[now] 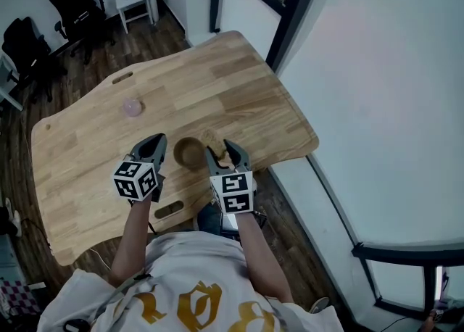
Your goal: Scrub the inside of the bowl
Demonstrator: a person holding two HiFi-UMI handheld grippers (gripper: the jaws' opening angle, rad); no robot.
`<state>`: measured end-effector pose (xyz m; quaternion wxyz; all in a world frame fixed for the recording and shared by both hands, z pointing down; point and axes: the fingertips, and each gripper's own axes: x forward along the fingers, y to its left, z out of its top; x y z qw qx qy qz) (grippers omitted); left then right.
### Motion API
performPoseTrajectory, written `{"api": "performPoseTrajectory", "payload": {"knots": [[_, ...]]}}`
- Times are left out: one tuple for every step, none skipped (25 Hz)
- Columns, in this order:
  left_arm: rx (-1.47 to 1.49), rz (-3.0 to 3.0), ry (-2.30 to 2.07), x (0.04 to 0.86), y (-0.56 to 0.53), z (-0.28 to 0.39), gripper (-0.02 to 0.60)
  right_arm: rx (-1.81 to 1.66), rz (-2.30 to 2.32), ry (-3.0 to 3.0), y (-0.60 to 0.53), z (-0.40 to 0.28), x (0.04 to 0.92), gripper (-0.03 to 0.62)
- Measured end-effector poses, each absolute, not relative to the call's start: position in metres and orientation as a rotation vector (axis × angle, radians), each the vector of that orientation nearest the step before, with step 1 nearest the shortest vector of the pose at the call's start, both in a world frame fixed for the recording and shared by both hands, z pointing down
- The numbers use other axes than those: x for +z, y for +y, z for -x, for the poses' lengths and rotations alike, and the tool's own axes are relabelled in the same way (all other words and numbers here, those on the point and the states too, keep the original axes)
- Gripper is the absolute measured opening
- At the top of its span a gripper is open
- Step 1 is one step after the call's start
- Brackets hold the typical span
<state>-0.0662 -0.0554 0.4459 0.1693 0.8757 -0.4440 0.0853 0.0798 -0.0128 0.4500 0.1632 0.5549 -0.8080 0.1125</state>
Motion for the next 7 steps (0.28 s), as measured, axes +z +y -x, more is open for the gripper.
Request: {"api": "performPoseTrajectory", "payload": {"knots": [[0.242, -2.487, -1.262, 0.4461, -0.055, 0.0666, 0.002, 0.322, -1.578, -2.31, -0.0126, -0.0788, 0.4494, 0.183], [0.242, -2.486, -1.26, 0.4468, -0.0541, 0.0669, 0.002, 0.322, -1.575, -2.314, -0.012, -0.0778, 0.4494, 0.183], [0.243, -2.485, -1.257, 0.4476, -0.0531, 0.0668, 0.002, 0.322, -1.572, -2.316, -0.0114, -0.0771, 0.4497, 0.183], [0.244, -2.486, -1.254, 0.4482, -0.0522, 0.0663, 0.002, 0.321, -1.571, -2.316, -0.0109, -0.0768, 0.4501, 0.183], [0.244, -2.488, -1.251, 0.4484, -0.0516, 0.0656, 0.002, 0.32, -1.57, -2.317, -0.0105, -0.0769, 0.4502, 0.183], [0.244, -2.491, -1.249, 0.4485, -0.0512, 0.0649, 0.002, 0.319, -1.569, -2.317, -0.0103, -0.077, 0.4502, 0.183], [0.245, -2.494, -1.247, 0.4485, -0.0508, 0.0642, 0.002, 0.317, -1.567, -2.317, -0.0101, -0.0771, 0.4502, 0.183]]}}
